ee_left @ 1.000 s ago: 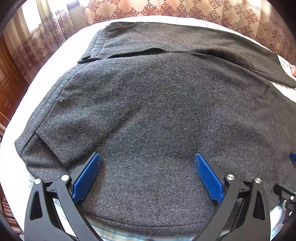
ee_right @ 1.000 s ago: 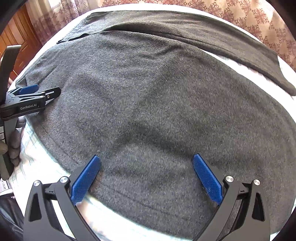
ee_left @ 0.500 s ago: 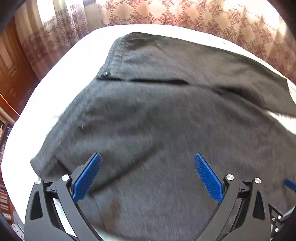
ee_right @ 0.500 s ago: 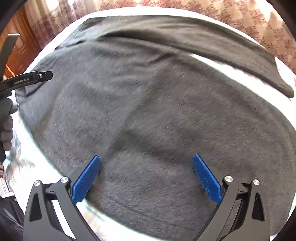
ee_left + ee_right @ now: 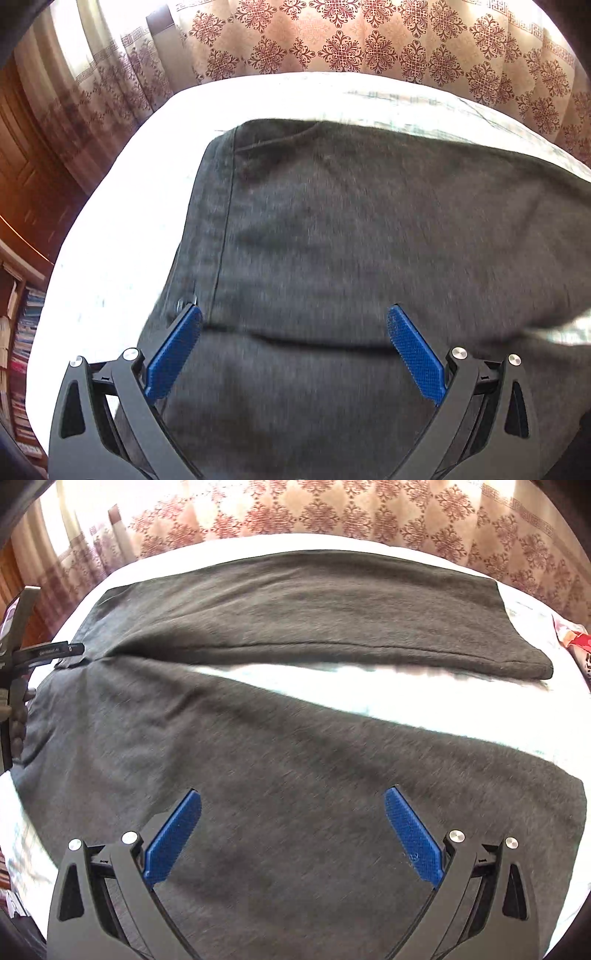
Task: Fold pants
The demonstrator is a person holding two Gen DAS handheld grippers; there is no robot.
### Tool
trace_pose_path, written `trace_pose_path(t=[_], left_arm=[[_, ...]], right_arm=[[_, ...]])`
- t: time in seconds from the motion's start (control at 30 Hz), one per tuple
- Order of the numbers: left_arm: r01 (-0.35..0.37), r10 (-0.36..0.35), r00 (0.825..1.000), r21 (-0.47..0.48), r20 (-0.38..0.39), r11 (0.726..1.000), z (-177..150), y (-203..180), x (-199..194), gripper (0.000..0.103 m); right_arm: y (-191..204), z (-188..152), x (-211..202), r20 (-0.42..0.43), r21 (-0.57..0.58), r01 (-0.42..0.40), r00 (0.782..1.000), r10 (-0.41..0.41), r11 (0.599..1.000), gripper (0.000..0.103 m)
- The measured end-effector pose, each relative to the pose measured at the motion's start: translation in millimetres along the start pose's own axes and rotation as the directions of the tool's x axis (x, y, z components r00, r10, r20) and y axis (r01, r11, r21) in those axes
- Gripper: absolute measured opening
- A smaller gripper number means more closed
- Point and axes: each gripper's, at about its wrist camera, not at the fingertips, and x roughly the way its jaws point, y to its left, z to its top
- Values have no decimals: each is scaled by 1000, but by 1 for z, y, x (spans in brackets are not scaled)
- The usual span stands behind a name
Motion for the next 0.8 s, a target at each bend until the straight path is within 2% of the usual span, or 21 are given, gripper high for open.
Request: trace_pose_path(t=[0.1, 0.3, 0.43, 0.5, 0.6, 0.77, 0.8], left_arm=[[-8, 8, 1000, 6, 1, 1000, 28, -7, 16, 101], [28, -28, 999, 11, -35, 1000, 79, -21, 57, 101], [96, -107, 989, -102, -106, 990, 104, -18, 79, 101], [139, -158, 981, -160, -110, 977, 117, -18, 84, 101], [154, -194, 971, -259, -137, 953, 134, -17, 94, 101], [144, -245, 951, -436, -186, 888, 153, -13, 116, 101], [121, -232, 953, -455, -197, 882, 158, -14, 120, 101]], right_arm=[[-12, 9, 8, 3, -1, 11, 1000, -11, 1000, 98], [-43, 37, 20, 28, 36, 48, 998, -49, 998, 98], [-61, 55, 27, 46, 55, 76, 996, -79, 996, 98], [-68, 62, 31, 53, 60, 86, 995, -89, 995, 98], [-73, 68, 37, 53, 72, 86, 995, -90, 994, 98], [-74, 70, 46, 47, 67, 72, 996, -76, 995, 98], [-74, 70, 48, 44, 66, 70, 996, -73, 995, 98]])
